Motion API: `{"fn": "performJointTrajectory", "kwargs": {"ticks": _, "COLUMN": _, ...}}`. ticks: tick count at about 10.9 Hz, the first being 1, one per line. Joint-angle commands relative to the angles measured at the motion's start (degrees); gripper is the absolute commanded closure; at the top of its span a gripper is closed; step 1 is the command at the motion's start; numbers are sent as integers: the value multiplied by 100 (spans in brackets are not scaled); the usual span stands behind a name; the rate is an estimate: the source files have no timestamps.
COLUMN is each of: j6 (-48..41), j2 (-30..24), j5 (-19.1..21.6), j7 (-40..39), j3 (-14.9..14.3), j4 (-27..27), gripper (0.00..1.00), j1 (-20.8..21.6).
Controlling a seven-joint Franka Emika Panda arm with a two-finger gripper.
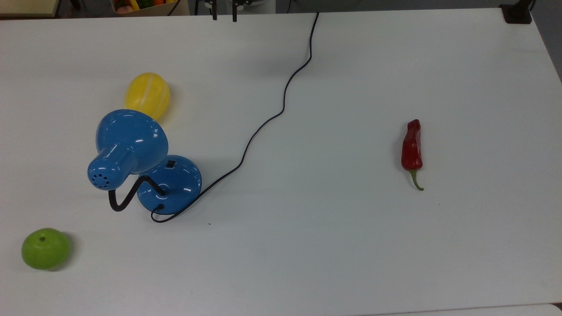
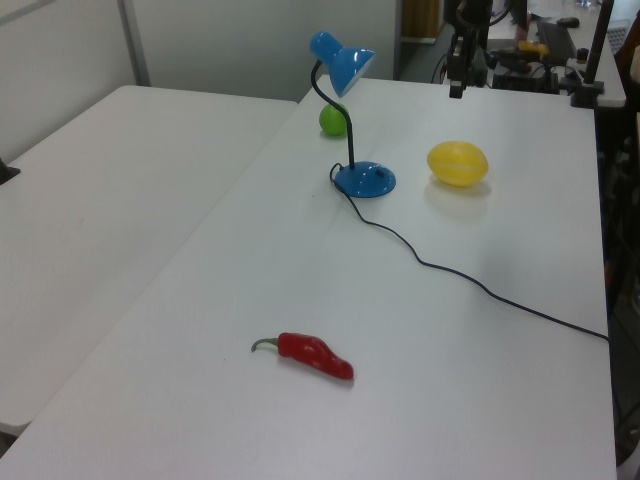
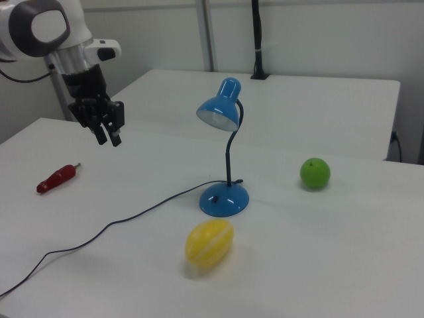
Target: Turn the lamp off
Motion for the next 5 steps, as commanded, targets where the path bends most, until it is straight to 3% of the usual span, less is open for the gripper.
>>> {"fn": "performJointTrajectory", "kwargs": {"ticks": 1, "j6": -134, "j2": -38, "j5": 46, "j7": -137, "j3": -51, "j4": -38, "gripper": 0, "j1": -99}}
{"fn": "performJointTrajectory", "kwargs": {"ticks": 5, "j6": -415, "j2": -55, "j5": 47, "j7": -76, "j3": -60, "j4": 40, "gripper": 0, "j1": -117}}
